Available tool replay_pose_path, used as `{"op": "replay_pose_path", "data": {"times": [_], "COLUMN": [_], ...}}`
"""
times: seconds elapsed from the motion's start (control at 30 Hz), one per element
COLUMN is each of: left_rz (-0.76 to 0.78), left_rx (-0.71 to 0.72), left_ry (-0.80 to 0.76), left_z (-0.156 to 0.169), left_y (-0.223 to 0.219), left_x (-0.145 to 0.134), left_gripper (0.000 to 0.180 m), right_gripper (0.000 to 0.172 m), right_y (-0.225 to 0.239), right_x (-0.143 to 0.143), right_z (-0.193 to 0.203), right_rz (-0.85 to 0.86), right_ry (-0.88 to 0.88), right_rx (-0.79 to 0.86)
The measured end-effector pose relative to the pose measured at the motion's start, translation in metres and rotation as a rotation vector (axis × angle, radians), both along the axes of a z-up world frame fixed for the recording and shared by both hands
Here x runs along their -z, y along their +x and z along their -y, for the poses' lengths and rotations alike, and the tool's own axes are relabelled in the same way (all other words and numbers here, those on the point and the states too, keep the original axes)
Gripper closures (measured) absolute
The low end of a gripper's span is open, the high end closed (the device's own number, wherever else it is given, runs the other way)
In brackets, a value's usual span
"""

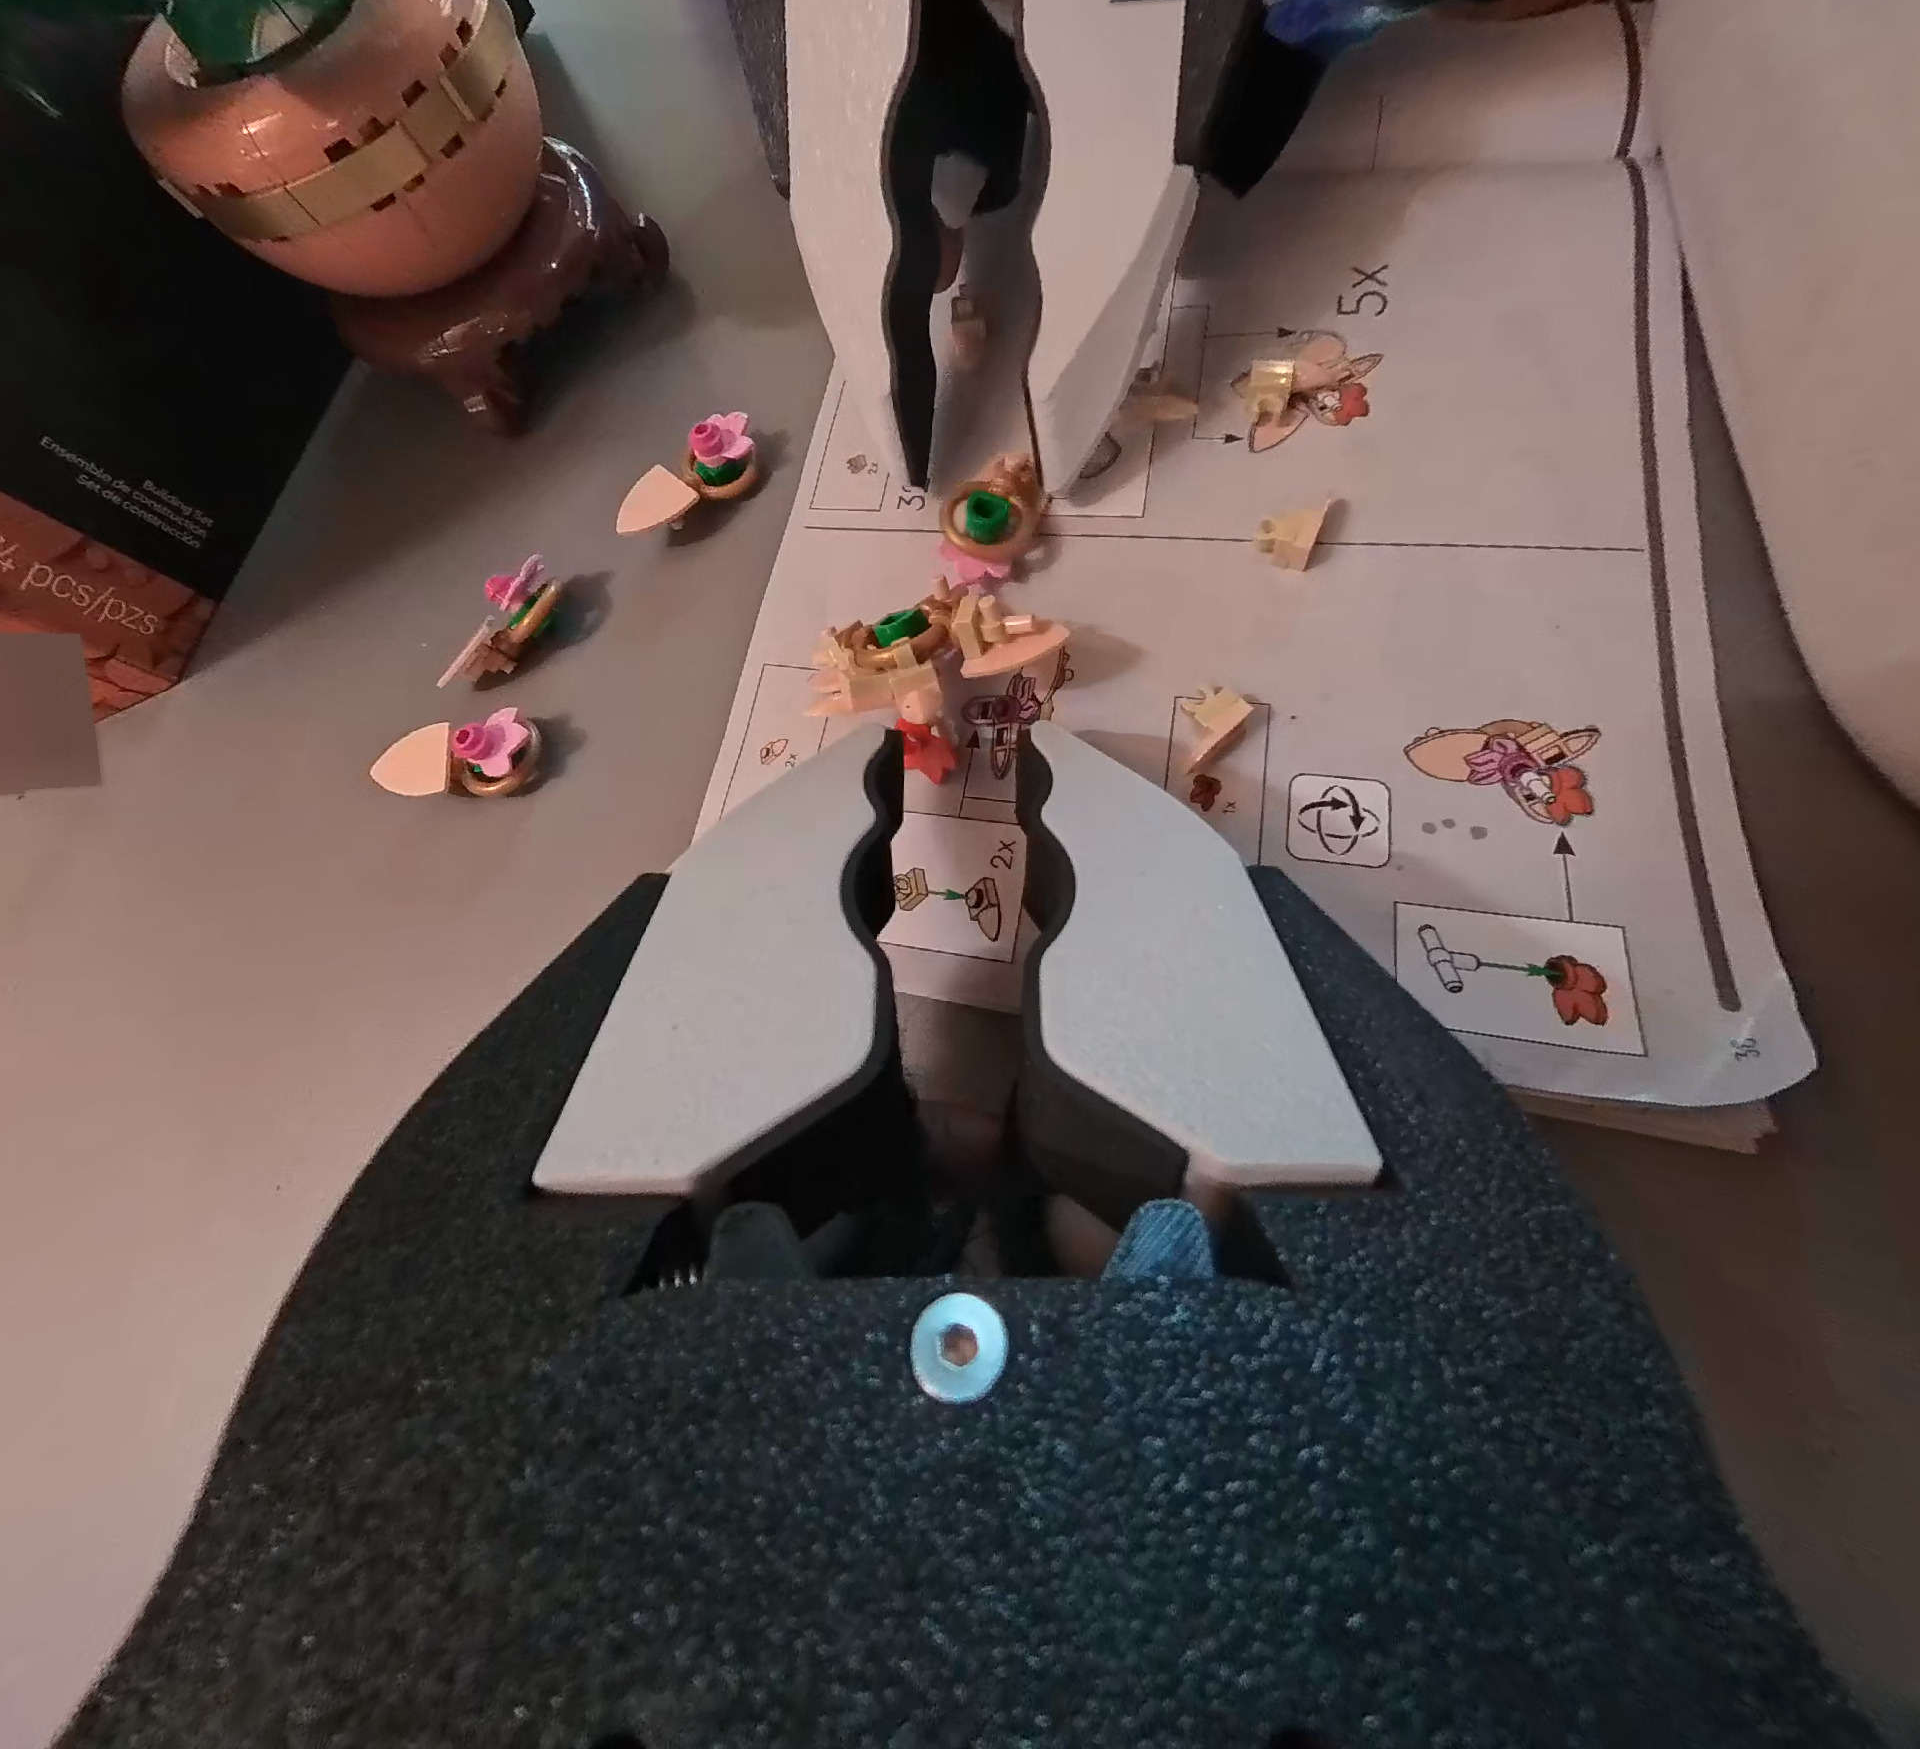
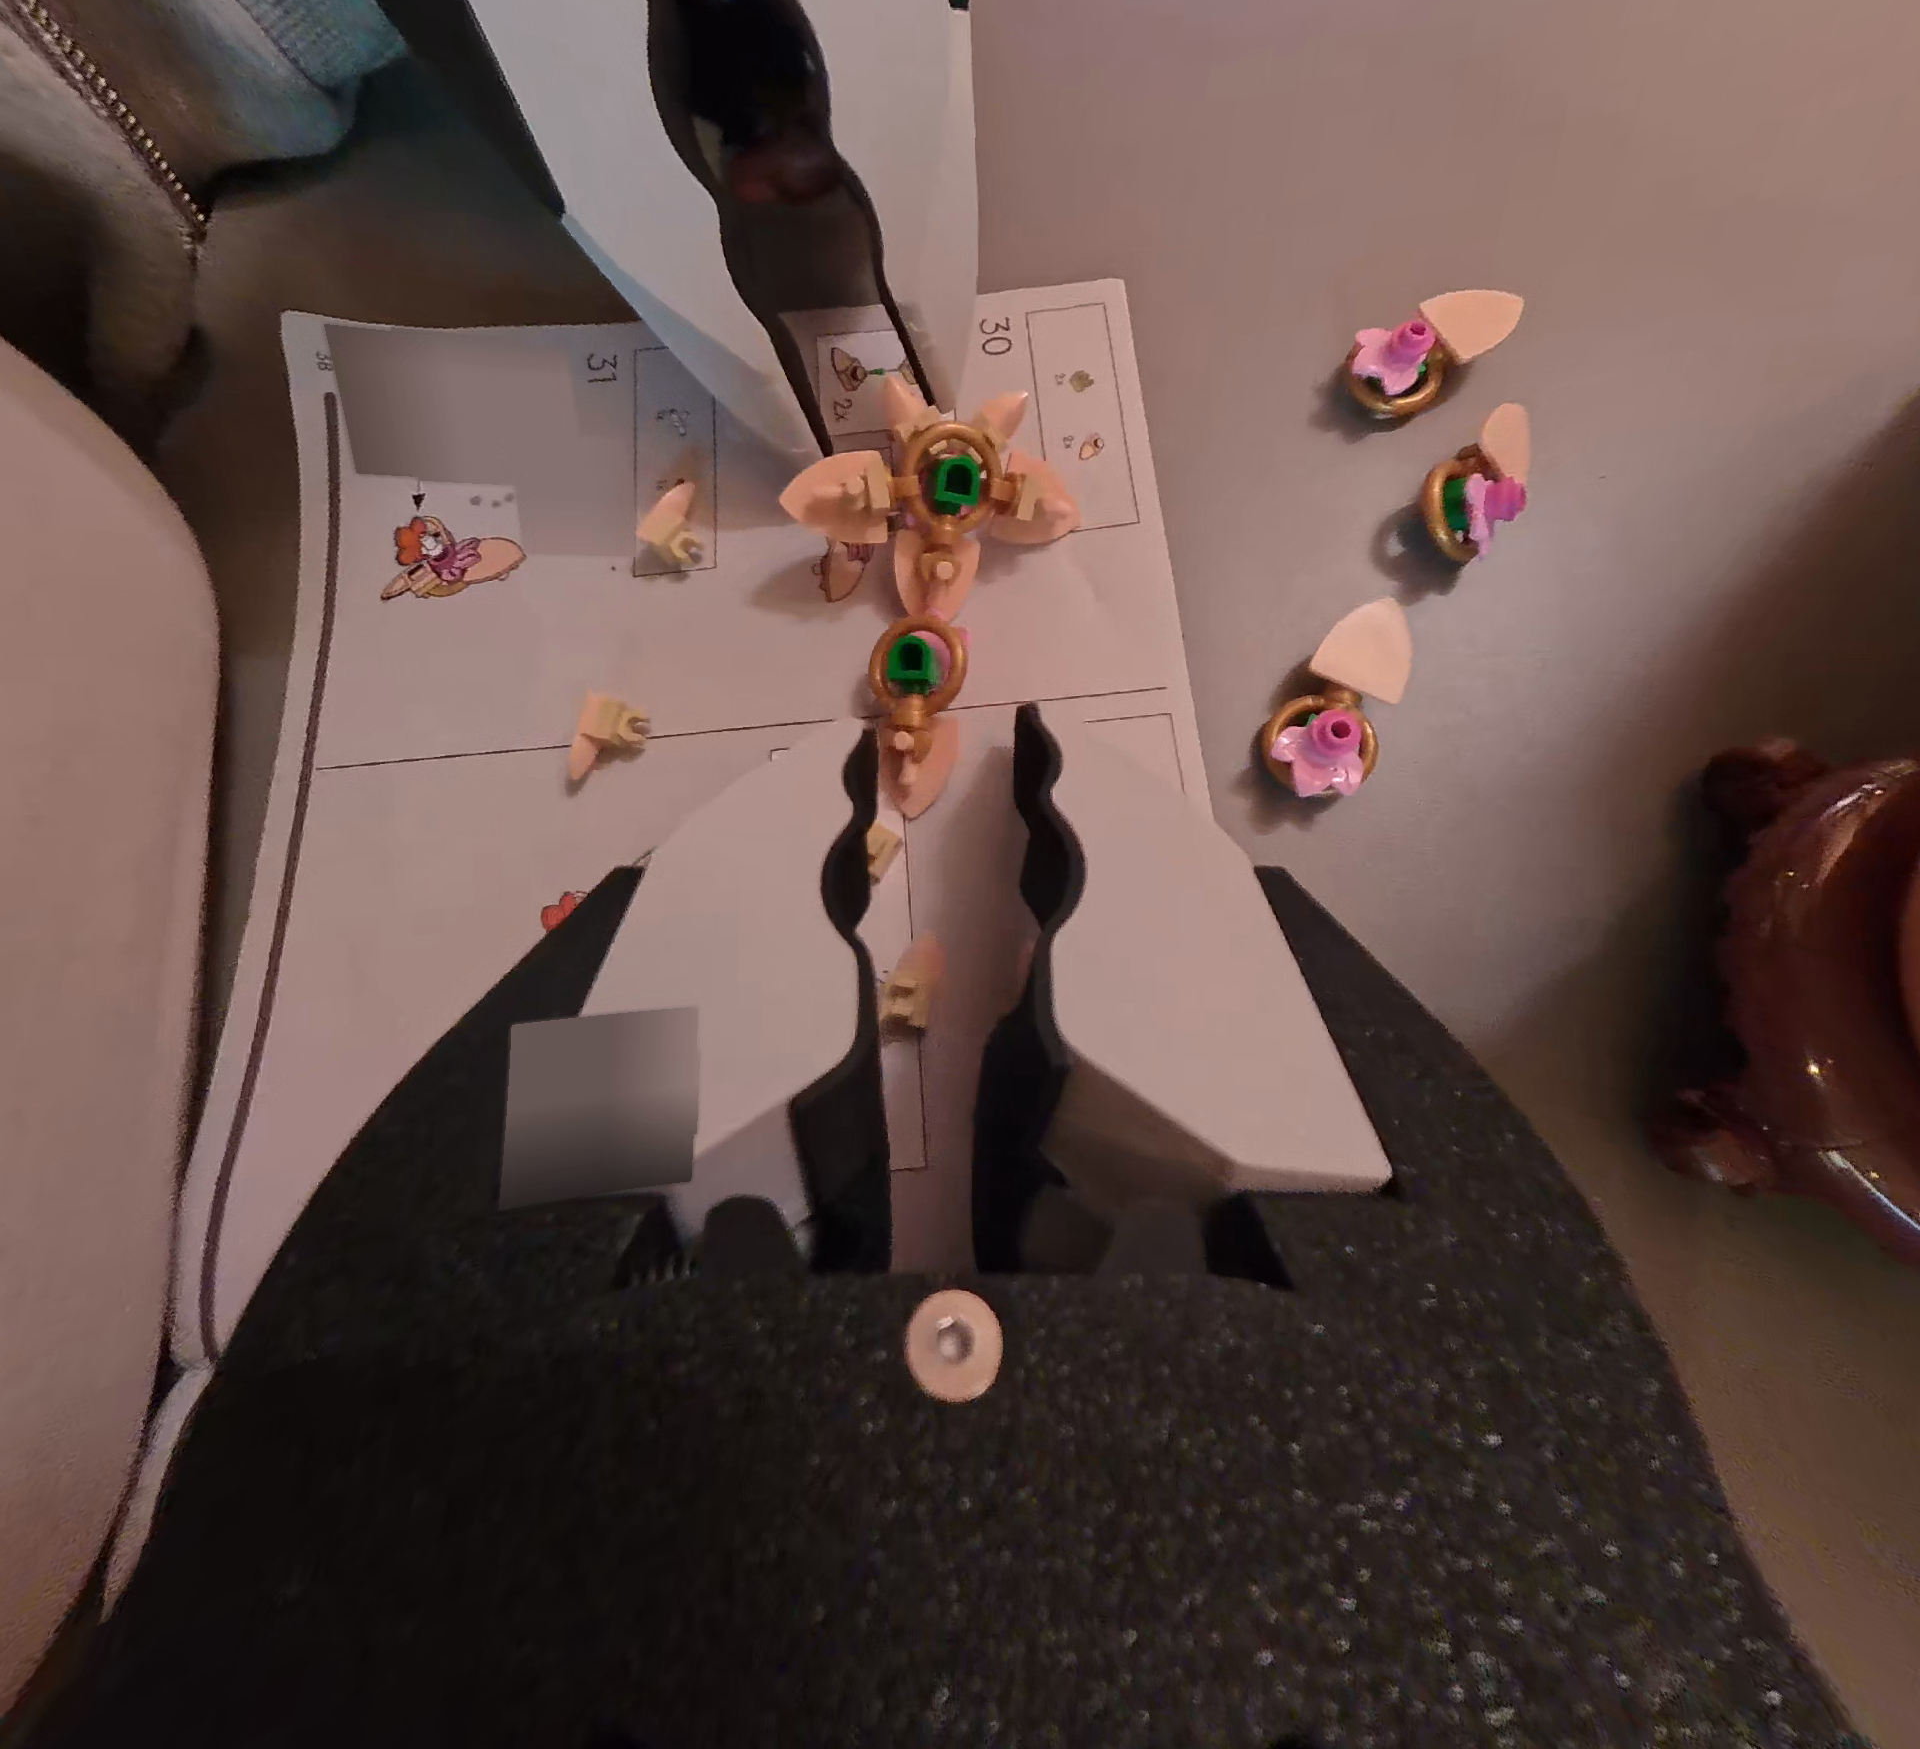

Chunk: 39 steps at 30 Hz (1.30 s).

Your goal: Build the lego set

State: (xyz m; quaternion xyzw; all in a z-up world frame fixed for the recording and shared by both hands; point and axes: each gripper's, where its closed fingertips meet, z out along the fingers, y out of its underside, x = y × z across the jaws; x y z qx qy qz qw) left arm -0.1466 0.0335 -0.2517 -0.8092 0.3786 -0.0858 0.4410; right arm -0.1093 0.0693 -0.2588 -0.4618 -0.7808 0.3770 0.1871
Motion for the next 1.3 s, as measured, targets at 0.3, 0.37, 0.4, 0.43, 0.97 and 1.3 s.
{"op": "replay_pose_path", "data": {"times": [0.3,0.37,0.4,0.43,0.97,1.3], "left_rz": [-0.002,-0.002,-0.003,-0.004,-0.005,0.05], "left_rx": [0.014,0.015,0.016,0.017,0.019,-0.04], "left_ry": [0.009,0.008,0.007,0.006,-0.001,0.03], "left_z": [0.0007,0.0007,0.0006,0.0006,-0.0005,-0.0057], "left_y": [0.0017,0.0019,0.002,0.0022,0.003,-0.0038], "left_x": [-0.0007,-0.0005,-0.0004,-0.0002,0.0008,-0.0078], "left_gripper": [0.163,0.164,0.164,0.164,0.165,0.175], "right_gripper": [0.149,0.151,0.153,0.154,0.157,0.157], "right_y": [-0.0001,0.0,0.0,0.0,-0.0003,-0.0022], "right_x": [0.0034,0.0033,0.0032,0.0034,0.0035,-0.0012], "right_z": [0.0023,0.0028,0.0028,0.0028,0.0026,-0.0015], "right_rz": [-0.007,-0.013,-0.015,-0.016,-0.019,-0.033], "right_ry": [0.036,0.037,0.037,0.037,0.031,-0.015], "right_rx": [-0.018,-0.024,-0.024,-0.025,-0.023,0.01]}}
